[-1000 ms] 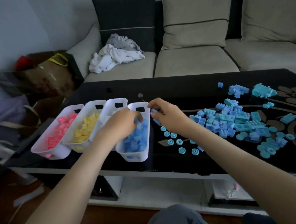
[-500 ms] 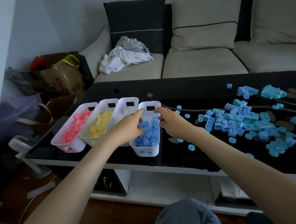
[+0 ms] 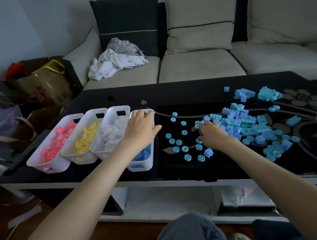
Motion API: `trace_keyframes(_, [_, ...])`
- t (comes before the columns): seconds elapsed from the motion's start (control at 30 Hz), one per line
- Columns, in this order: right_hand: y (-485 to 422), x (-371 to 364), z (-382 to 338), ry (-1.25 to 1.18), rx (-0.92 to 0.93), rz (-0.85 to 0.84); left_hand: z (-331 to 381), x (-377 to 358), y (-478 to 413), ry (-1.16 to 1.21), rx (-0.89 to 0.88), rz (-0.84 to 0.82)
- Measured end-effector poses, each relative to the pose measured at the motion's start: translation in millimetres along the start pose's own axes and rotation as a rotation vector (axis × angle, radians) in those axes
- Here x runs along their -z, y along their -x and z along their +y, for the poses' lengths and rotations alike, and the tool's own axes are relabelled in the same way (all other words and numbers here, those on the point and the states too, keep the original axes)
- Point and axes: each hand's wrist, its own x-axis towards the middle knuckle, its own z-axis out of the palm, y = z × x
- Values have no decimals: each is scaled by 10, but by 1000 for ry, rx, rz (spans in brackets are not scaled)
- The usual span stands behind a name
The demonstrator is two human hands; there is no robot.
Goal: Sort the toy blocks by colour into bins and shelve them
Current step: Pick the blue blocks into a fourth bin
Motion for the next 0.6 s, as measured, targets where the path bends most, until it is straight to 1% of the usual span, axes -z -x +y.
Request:
trace_keyframes(0.07, [12, 6, 33, -42, 52, 35, 196, -70, -51, 104, -52, 14])
trace_keyframes(0.13, [11, 23, 55, -122, 77, 58, 364, -139, -85, 191, -95, -8])
trace_keyframes(0.2, [-9, 38, 84, -200, 109, 110, 514, -201, -122, 217, -135, -73])
trace_keyframes(0.27, [-10, 64, 70, -296, 170, 192, 630, -224, -158, 273, -126, -178])
trace_keyframes(0.3, [1, 87, 43, -351, 215, 236, 678, -225, -179, 355, -83, -225])
trace_keyframes(0.33, [18, 118, 5, -402, 270, 278, 722, -218, -196, 501, -1, -270])
trace_keyframes(0.4, [66, 192, -100, -493, 386, 316, 778, -187, -228, 957, 283, -367])
trace_keyframes(0.43, [97, 222, -157, -536, 430, 305, 786, -157, -236, 1182, 436, -416])
trace_keyframes(0.47, [126, 247, -213, -572, 461, 276, 775, -123, -237, 1351, 537, -449])
trace_keyframes(0.5, [152, 266, -262, -602, 484, 247, 741, -102, -242, 1446, 582, -472])
trace_keyframes(0.53, [174, 279, -297, -622, 499, 228, 707, -79, -229, 1489, 593, -482])
trace_keyframes(0.6, [212, 303, -337, -656, 523, 221, 604, -49, -182, 1472, 577, -454])
